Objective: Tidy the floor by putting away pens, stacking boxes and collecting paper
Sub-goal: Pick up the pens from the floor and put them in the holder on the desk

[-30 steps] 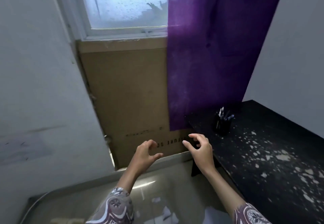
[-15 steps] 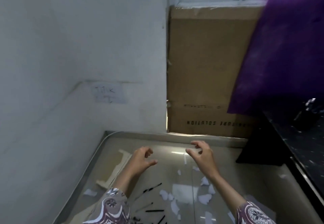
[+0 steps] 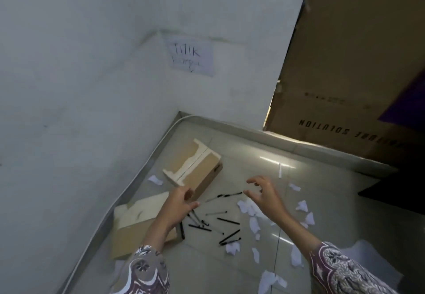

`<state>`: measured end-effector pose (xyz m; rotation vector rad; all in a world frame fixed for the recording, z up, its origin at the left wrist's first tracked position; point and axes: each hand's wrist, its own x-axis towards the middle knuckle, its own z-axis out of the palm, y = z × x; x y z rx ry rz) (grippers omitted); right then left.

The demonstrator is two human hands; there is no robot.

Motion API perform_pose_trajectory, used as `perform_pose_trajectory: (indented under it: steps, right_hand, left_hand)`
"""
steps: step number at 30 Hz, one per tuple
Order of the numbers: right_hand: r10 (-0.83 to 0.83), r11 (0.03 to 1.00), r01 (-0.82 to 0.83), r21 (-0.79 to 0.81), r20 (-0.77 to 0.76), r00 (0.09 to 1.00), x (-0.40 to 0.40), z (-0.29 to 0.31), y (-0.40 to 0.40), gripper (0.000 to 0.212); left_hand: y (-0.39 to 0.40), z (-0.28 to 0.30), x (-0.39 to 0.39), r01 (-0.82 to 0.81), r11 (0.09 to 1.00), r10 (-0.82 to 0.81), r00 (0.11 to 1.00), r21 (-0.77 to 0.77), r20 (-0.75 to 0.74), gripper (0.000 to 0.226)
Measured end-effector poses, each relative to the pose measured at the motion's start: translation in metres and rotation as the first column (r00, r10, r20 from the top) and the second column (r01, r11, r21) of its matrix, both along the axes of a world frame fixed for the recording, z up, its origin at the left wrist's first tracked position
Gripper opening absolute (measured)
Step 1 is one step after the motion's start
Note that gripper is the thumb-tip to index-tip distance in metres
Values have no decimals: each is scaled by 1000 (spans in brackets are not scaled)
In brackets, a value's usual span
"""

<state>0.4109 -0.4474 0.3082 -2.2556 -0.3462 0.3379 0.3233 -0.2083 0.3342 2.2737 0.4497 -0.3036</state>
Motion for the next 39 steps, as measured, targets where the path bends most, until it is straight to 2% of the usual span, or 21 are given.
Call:
perform_pose_trajectory:
  steps: [6, 15, 22, 28, 32, 39]
  right_hand:
    - [90, 994, -93, -52, -60, 994, -3, -86, 23, 27]
    - [77, 991, -89, -99, -122, 990, -20, -299, 29, 27]
    - [326, 887, -358, -293, -155, 933, -16, -464, 18, 26]
    - [502, 754, -519, -402, -157, 851, -3, -543, 22, 28]
    - [599, 668, -568, -482, -106, 794, 7, -574, 20, 27]
    - [742, 492, -602, -629, -58, 668, 13, -610, 16, 30]
  left_hand:
    - [4, -83, -10, -19, 1000, 19, 1000, -3, 16, 13]
    - [2, -290, -18, -28, 992, 22, 998, -120, -51, 10]
    - [6, -455, -11, 150, 988, -154, 983, -46, -103, 15]
    - [10, -535, 21, 249, 969, -248, 967, 7, -55, 17]
    - [6, -565, 35, 339, 940, -337, 941, 46, -40, 14]
    - [1, -596, 35, 474, 869, -463, 880, 139, -106, 21]
